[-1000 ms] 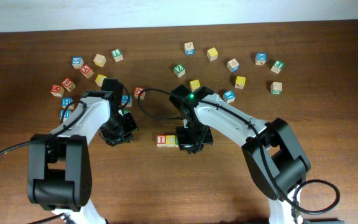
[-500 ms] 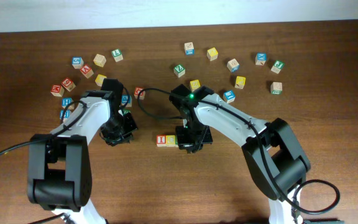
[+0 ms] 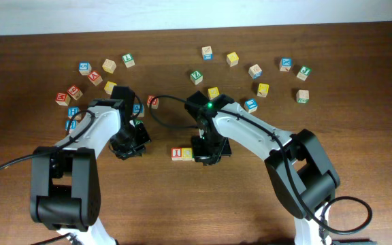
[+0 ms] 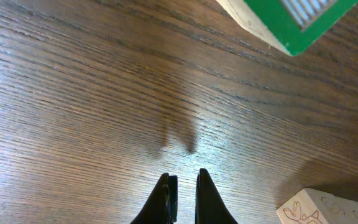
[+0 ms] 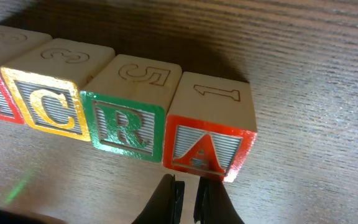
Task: Spell out ICRA
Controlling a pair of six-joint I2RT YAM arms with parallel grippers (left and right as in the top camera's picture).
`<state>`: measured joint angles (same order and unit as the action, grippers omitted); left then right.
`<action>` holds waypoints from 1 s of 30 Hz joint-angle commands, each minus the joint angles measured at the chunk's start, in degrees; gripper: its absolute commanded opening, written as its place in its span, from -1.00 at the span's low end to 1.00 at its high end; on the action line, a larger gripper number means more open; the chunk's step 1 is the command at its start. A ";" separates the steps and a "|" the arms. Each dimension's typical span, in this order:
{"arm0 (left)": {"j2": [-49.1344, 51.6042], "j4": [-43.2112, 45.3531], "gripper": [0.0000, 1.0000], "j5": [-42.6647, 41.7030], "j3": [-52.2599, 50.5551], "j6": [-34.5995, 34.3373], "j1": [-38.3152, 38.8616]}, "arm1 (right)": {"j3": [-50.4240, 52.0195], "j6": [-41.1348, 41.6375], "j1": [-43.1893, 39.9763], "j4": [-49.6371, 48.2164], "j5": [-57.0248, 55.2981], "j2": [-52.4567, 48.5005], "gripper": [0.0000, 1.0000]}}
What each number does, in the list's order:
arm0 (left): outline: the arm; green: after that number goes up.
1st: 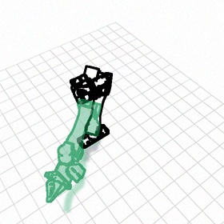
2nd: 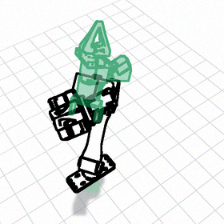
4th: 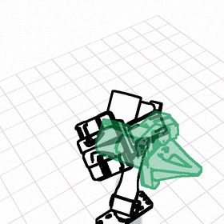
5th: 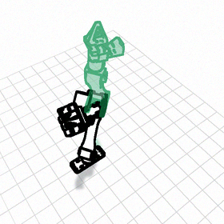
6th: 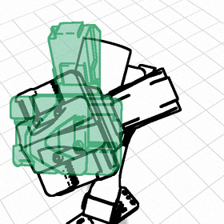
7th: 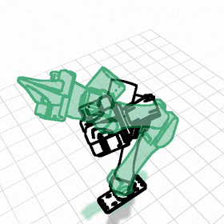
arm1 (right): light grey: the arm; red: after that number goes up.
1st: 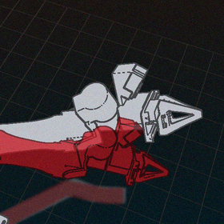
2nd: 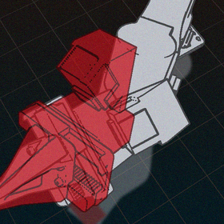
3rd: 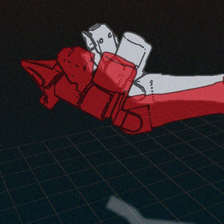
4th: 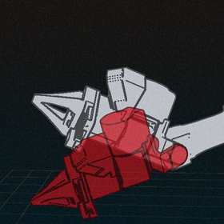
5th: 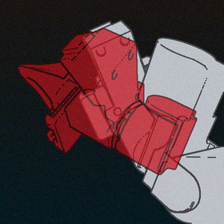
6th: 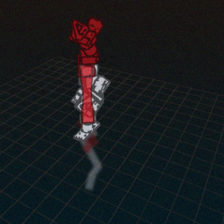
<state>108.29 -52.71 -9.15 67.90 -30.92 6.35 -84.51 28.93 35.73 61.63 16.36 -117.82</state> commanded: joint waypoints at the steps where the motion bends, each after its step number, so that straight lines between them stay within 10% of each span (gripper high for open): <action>1: 0.46 -0.07 -0.90 0.42 -0.48 0.09 -0.13 | 0.37 -0.17 -0.11 -0.48 -0.55 0.44 -0.90; 19: 0.46 0.74 -1.00 -1.11 -0.48 1.20 4.83 | -5.38 -1.70 -9.11 9.14 -6.29 3.78 -0.92; 30: 0.46 3.69 -1.00 -2.03 -0.48 0.76 11.39 | 3.54 -1.55 -6.47 -3.10 -0.79 3.13 -0.92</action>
<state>108.29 -49.08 -9.87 67.79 -30.87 17.63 -82.63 27.81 28.12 60.05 12.49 -115.22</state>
